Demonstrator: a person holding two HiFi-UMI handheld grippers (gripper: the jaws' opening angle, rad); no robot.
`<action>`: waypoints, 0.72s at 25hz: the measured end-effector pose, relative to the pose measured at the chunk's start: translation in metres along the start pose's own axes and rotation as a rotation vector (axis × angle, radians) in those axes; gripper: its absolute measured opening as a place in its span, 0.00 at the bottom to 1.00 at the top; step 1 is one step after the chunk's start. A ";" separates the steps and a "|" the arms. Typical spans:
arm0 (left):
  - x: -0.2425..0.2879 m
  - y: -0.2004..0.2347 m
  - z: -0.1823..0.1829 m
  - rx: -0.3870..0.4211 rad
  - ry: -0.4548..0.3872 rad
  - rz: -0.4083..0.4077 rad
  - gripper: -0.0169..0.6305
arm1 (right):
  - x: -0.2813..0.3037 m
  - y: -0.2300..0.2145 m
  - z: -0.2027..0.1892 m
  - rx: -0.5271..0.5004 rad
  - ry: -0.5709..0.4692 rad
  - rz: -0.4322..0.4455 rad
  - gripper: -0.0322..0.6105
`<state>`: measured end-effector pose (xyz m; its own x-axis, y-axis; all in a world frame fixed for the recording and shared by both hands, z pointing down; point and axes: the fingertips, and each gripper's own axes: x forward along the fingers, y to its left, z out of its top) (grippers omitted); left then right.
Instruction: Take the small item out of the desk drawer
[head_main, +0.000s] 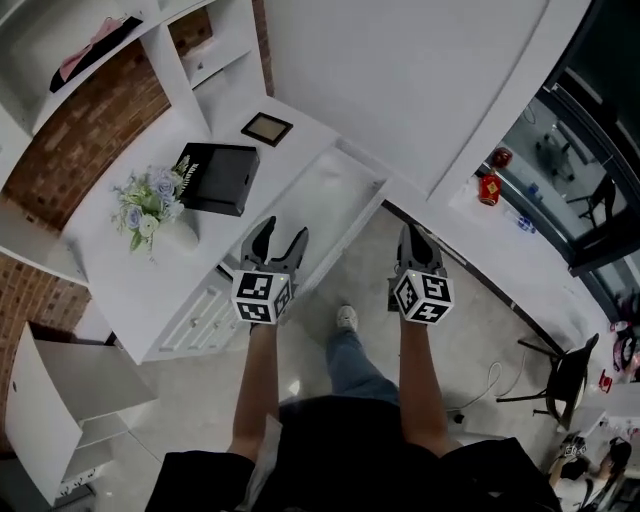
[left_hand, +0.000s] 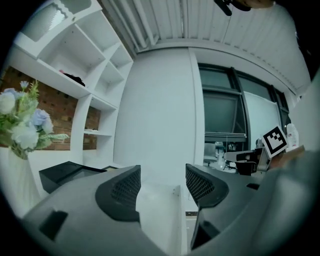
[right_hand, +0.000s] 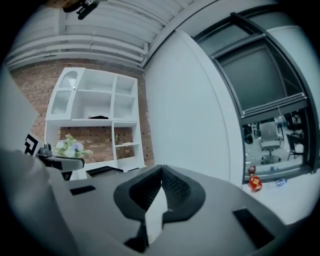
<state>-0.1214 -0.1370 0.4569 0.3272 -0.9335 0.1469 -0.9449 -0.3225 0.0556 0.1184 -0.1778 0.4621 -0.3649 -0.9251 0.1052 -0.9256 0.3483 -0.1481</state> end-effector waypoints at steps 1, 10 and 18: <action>0.017 0.006 0.001 0.002 0.002 0.010 0.42 | 0.022 -0.006 0.003 -0.006 0.007 0.016 0.05; 0.139 0.043 0.000 0.002 0.058 0.084 0.44 | 0.174 -0.052 0.012 -0.006 0.069 0.113 0.05; 0.190 0.049 -0.009 0.017 0.116 0.073 0.44 | 0.224 -0.070 -0.002 0.010 0.122 0.133 0.05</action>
<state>-0.1053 -0.3283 0.4964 0.2553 -0.9303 0.2632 -0.9658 -0.2582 0.0243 0.1012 -0.4095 0.4981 -0.4943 -0.8453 0.2028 -0.8675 0.4645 -0.1780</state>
